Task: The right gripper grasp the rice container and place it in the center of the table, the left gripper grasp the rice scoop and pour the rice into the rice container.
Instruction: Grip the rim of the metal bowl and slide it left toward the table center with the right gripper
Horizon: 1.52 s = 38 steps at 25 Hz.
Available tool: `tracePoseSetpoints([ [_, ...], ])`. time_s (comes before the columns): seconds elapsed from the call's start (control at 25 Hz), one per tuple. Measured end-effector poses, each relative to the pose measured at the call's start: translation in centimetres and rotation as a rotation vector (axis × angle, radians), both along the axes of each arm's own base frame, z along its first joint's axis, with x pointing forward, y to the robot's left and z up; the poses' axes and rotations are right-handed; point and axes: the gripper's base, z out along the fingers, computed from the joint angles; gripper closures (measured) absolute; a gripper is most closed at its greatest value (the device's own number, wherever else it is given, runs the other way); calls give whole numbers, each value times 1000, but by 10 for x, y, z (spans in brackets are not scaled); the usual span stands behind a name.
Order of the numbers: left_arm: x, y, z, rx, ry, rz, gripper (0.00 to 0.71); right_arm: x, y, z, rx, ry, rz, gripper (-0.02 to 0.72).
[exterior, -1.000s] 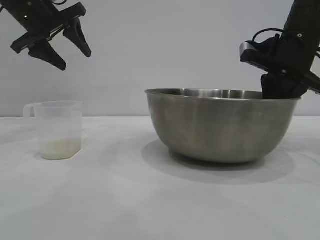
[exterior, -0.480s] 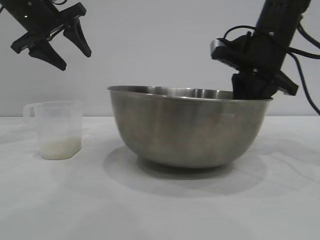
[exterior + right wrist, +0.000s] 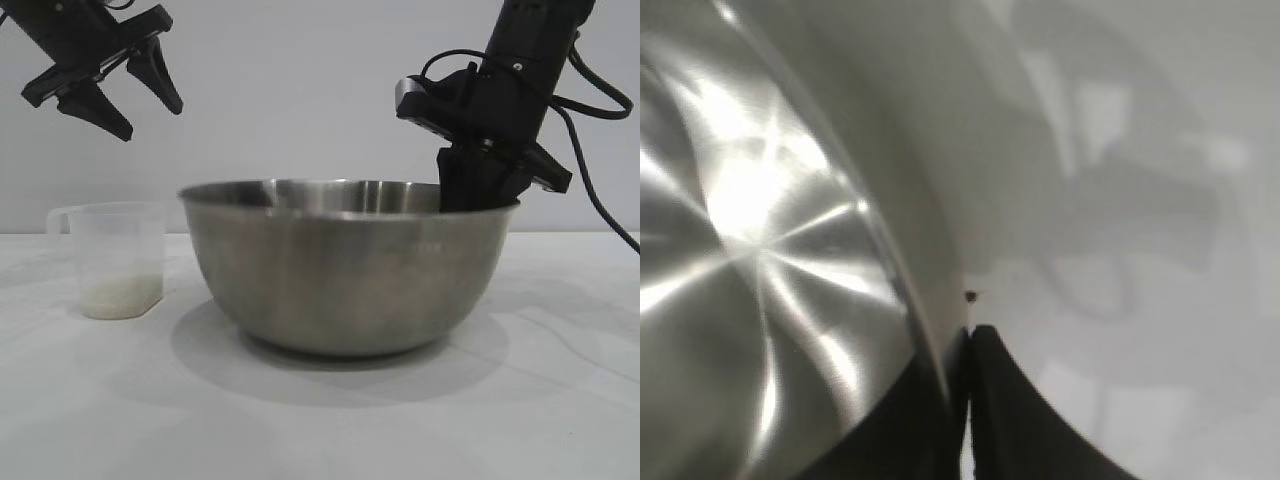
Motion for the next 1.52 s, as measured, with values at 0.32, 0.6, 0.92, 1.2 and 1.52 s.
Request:
tracePoseSetpoints([
  [0.32, 0, 0, 0, -1, 0, 1, 263, 0, -3, -1, -36, -3, 15, 289],
  [0.6, 0, 0, 0, -1, 0, 1, 263, -1, -9, 6, -97, -25, 22, 289],
  [0.92, 0, 0, 0, -1, 0, 1, 263, -4, -11, 28, -99, -75, 28, 289],
  [1.2, 0, 0, 0, -1, 0, 1, 263, -8, -13, 48, -98, -110, -4, 289],
  [1.52, 0, 0, 0, -1, 0, 1, 263, -13, -40, 88, -182, -194, -112, 289],
])
